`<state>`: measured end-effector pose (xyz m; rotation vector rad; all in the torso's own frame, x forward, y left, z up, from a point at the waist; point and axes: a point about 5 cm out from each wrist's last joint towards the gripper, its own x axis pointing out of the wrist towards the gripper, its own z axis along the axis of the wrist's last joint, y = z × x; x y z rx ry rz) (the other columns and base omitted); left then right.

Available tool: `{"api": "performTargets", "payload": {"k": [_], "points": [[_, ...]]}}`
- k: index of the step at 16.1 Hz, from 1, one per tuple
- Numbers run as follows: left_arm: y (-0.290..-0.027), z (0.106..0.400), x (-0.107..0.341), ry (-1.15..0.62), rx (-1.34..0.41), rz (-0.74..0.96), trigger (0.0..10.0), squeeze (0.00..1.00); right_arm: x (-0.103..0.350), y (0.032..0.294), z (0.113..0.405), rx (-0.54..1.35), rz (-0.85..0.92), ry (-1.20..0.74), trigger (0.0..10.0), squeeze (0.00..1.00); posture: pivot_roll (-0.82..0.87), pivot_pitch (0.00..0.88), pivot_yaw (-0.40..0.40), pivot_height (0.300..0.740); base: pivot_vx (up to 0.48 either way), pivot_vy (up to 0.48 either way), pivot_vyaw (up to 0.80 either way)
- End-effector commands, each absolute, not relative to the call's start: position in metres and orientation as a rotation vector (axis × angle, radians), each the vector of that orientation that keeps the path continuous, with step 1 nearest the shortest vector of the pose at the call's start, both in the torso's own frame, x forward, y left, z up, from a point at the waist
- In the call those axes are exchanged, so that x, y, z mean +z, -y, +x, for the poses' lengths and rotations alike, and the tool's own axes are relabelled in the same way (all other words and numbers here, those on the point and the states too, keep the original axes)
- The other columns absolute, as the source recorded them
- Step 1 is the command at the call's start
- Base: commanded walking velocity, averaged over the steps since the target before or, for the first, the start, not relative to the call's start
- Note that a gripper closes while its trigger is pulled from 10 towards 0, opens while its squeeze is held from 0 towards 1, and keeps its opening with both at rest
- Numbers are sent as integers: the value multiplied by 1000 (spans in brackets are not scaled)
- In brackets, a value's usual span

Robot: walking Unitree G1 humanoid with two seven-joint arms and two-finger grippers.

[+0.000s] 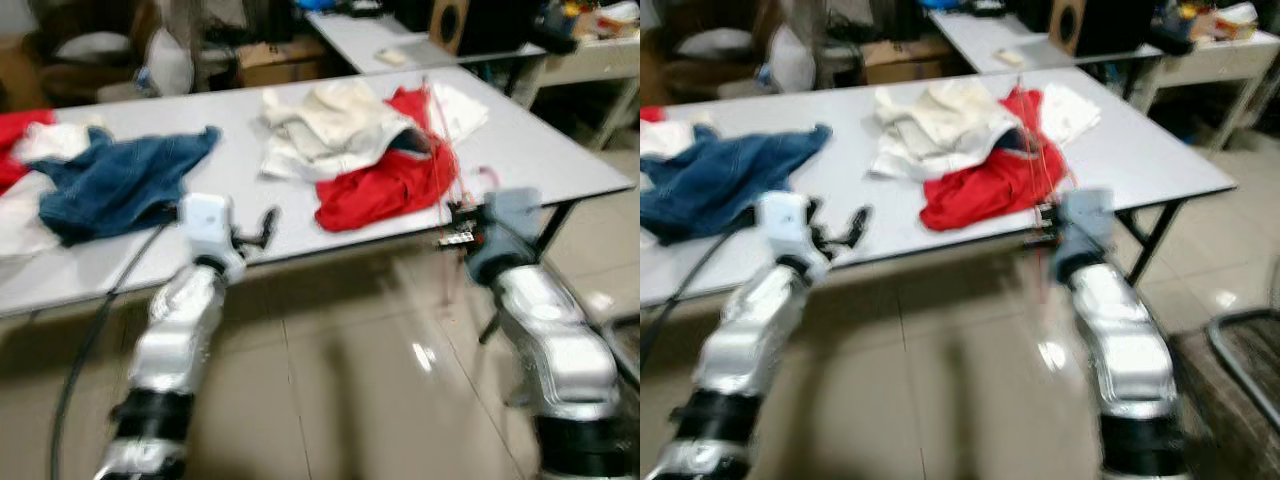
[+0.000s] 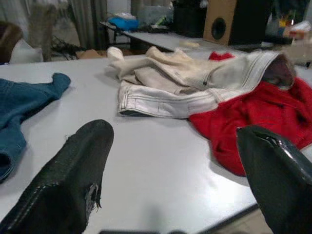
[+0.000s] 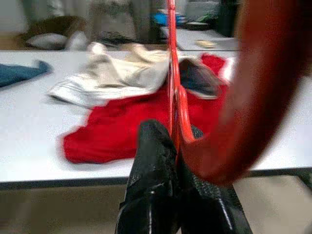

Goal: Hang hanger

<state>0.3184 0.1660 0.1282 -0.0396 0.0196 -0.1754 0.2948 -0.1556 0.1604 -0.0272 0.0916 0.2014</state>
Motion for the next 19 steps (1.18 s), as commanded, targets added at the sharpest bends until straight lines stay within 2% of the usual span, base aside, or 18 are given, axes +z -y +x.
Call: {"api": "performTargets", "payload": {"k": [1, 9, 14, 18, 19], "points": [[-156, 320, 130, -14, -209, -33, 10000, 702, 165, 166, 294, 174, -49, -77, 10000, 0, -145, 0, 36, 740, 360, 0, -800], [-154, 322, 129, -16, -222, -24, 10000, 702, 165, 168, 289, 183, -96, -73, 10000, 0, -175, 0, 52, 740, 358, 0, 0], [-142, 327, 132, -13, -273, -19, 10000, 706, 163, 184, 284, 122, -122, -82, 10000, 0, -155, 0, 52, 740, 356, 0, 0], [-142, 322, 126, -21, -298, -5, 10000, 710, 170, 182, 289, 146, -134, -54, 10000, 0, -157, 0, 37, 740, 358, 0, -784], [-142, 323, 126, -22, -293, 1, 10000, 714, 171, 181, 289, 152, -137, -49, 10000, 0, -158, 0, 32, 740, 360, 0, 0]]}}
